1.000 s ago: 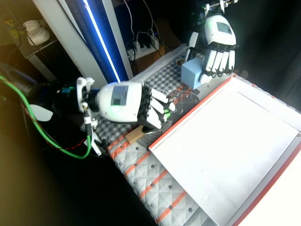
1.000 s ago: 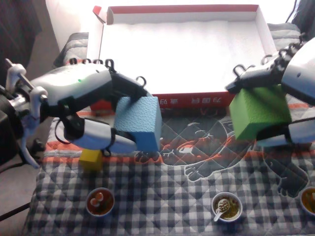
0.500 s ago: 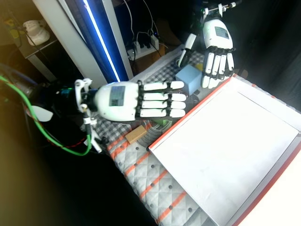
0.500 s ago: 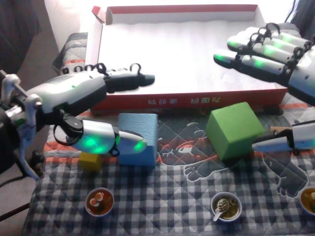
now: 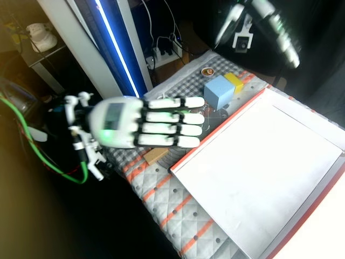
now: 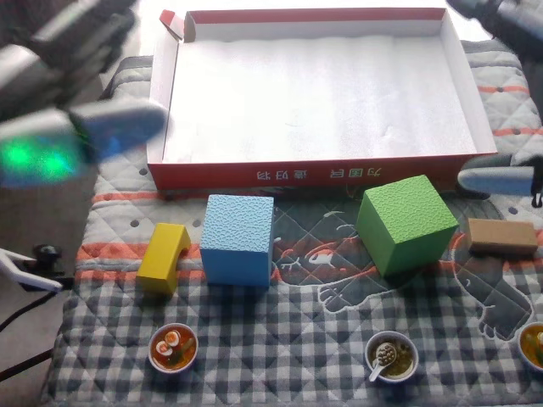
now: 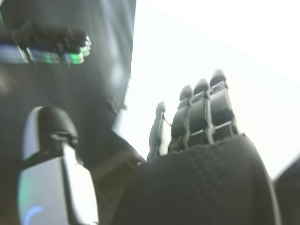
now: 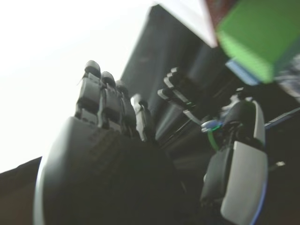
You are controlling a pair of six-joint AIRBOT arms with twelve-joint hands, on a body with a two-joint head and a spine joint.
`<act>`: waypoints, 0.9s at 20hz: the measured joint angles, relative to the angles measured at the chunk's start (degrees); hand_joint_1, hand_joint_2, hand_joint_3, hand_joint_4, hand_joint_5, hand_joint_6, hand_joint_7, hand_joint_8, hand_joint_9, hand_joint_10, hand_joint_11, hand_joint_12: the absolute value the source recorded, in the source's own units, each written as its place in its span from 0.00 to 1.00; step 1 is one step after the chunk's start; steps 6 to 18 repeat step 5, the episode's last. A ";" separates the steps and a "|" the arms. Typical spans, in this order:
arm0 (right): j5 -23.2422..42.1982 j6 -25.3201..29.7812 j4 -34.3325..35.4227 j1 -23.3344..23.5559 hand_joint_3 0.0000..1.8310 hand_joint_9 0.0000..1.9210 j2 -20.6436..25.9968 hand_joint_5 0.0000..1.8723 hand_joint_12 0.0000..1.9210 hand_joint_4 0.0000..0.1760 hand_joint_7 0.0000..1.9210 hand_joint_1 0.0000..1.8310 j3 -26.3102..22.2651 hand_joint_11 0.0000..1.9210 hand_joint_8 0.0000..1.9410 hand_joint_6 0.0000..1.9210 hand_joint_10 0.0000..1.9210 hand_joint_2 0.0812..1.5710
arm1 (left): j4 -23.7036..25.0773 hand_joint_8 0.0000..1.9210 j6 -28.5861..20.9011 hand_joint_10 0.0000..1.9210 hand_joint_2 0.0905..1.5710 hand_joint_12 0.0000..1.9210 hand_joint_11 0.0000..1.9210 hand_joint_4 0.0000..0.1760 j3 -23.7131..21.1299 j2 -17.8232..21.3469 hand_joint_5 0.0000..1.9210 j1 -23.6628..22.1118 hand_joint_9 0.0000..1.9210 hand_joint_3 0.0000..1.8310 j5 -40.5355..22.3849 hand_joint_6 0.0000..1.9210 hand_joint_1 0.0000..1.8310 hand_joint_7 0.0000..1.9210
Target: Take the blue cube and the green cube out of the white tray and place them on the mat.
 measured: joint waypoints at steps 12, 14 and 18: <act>11.43 0.26 0.76 -1.11 0.02 0.22 1.51 0.01 0.06 0.42 0.13 0.22 -1.55 0.21 0.00 0.00 0.01 0.75 | -3.23 0.00 -11.98 0.01 0.57 0.03 0.04 0.64 0.15 -0.24 0.03 6.10 0.04 0.00 -19.08 0.00 0.40 0.05; 11.43 0.26 0.76 -1.11 0.02 0.22 1.51 0.01 0.06 0.42 0.13 0.22 -1.55 0.21 0.00 0.00 0.01 0.75 | -3.23 0.00 -11.98 0.01 0.57 0.03 0.04 0.64 0.15 -0.24 0.03 6.10 0.04 0.00 -19.08 0.00 0.40 0.05; 11.43 0.26 0.76 -1.11 0.02 0.22 1.51 0.01 0.06 0.42 0.13 0.22 -1.55 0.21 0.00 0.00 0.01 0.75 | -3.23 0.00 -11.98 0.01 0.57 0.03 0.04 0.64 0.15 -0.24 0.03 6.10 0.04 0.00 -19.08 0.00 0.40 0.05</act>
